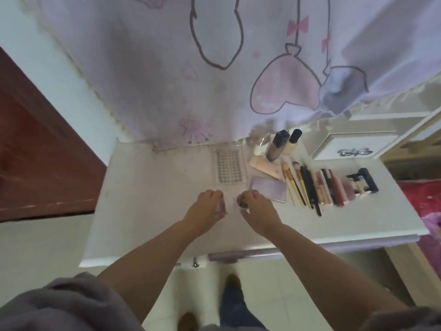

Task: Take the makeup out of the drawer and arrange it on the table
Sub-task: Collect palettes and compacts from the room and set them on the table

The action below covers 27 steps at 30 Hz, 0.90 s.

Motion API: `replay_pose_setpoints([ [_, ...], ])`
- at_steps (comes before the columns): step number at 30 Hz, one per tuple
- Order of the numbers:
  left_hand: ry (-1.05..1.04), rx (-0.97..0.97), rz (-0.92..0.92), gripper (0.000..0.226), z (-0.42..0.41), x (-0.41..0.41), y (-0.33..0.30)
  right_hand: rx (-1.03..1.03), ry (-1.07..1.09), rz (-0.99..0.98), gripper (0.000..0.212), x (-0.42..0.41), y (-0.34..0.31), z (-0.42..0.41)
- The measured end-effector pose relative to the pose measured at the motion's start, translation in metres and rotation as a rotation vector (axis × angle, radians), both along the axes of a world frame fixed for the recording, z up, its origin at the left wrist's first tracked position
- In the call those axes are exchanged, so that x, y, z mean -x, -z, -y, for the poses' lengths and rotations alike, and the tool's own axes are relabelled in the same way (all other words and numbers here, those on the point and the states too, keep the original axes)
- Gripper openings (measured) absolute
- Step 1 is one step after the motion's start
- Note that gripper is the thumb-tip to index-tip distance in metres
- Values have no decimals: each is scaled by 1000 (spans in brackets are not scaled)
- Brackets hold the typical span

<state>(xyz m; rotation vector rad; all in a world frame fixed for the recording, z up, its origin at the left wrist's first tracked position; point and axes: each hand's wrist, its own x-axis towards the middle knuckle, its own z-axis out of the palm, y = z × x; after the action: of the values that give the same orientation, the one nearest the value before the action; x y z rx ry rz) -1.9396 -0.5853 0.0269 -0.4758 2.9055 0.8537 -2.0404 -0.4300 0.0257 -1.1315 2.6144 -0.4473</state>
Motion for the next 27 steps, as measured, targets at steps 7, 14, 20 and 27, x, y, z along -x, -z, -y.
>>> replay_pose_setpoints([
  [7,-57,30,27,36,15,54,29,-155,-224,-150,28,53,31,31],
  [14,-100,-1,20,55,18,39,34,24,-229,-201,40,53,26,19],
  [20,-31,95,-27,54,27,19,25,103,-361,-208,29,31,34,-36],
  [27,238,254,-137,41,-1,6,23,-47,-348,-321,44,21,59,-80],
])
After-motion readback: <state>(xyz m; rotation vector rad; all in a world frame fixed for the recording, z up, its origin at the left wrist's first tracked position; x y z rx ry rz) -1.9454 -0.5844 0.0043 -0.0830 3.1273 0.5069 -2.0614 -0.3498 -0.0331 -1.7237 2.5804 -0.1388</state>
